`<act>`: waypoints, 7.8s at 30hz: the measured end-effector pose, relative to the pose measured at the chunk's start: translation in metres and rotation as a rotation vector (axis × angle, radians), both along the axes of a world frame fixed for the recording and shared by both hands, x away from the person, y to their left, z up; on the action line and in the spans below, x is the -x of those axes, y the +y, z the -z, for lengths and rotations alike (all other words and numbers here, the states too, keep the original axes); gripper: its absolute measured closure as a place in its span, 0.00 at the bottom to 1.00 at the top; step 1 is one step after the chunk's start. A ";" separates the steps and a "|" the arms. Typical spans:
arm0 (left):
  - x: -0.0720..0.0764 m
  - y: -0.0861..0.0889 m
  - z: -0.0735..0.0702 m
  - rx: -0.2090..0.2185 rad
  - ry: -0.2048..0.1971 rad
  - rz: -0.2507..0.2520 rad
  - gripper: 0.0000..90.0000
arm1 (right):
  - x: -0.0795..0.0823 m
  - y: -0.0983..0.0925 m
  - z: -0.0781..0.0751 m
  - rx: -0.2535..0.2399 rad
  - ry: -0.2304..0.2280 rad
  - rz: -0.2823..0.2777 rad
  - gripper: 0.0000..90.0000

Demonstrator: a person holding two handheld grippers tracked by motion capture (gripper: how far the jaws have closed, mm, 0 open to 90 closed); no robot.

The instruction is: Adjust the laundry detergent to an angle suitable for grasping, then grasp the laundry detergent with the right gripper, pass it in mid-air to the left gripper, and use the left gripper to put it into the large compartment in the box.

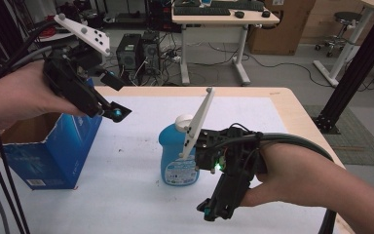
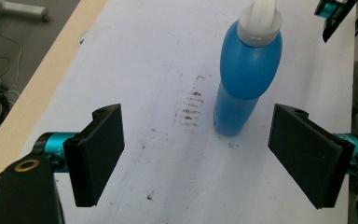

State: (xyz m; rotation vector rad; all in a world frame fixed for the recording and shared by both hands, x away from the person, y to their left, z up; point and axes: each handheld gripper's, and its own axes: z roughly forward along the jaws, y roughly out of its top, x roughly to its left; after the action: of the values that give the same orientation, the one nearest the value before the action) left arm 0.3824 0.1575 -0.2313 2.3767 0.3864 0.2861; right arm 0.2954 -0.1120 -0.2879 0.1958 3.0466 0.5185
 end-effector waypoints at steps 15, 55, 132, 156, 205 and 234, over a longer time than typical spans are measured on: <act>0.005 0.005 -0.005 -0.005 -0.025 -0.051 0.21 | 0.003 0.004 0.002 -0.010 -0.007 -0.020 0.19; -0.002 -0.001 -0.013 -0.018 -0.028 -0.024 0.21 | -0.037 -0.062 -0.012 -0.178 0.020 0.016 0.19; 0.000 0.005 -0.013 -0.036 -0.025 -0.020 0.21 | -0.120 -0.007 0.071 -0.400 0.086 -0.120 0.35; -0.001 0.007 -0.013 -0.031 -0.026 -0.023 0.21 | -0.120 -0.005 0.074 -0.381 0.066 -0.133 0.45; 0.000 -0.082 -0.046 -0.222 0.057 0.261 0.21 | -0.098 0.013 -0.024 -0.391 -0.008 -0.142 0.52; -0.001 -0.101 -0.036 -0.269 0.110 0.262 0.26 | -0.098 0.019 -0.032 -0.388 0.003 -0.162 0.52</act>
State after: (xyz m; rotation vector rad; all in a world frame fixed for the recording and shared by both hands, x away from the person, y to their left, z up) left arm 0.3835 0.0562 -0.1952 2.6797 0.0857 0.0894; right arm 0.3930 -0.0929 -0.2562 -0.0407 2.9462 1.1191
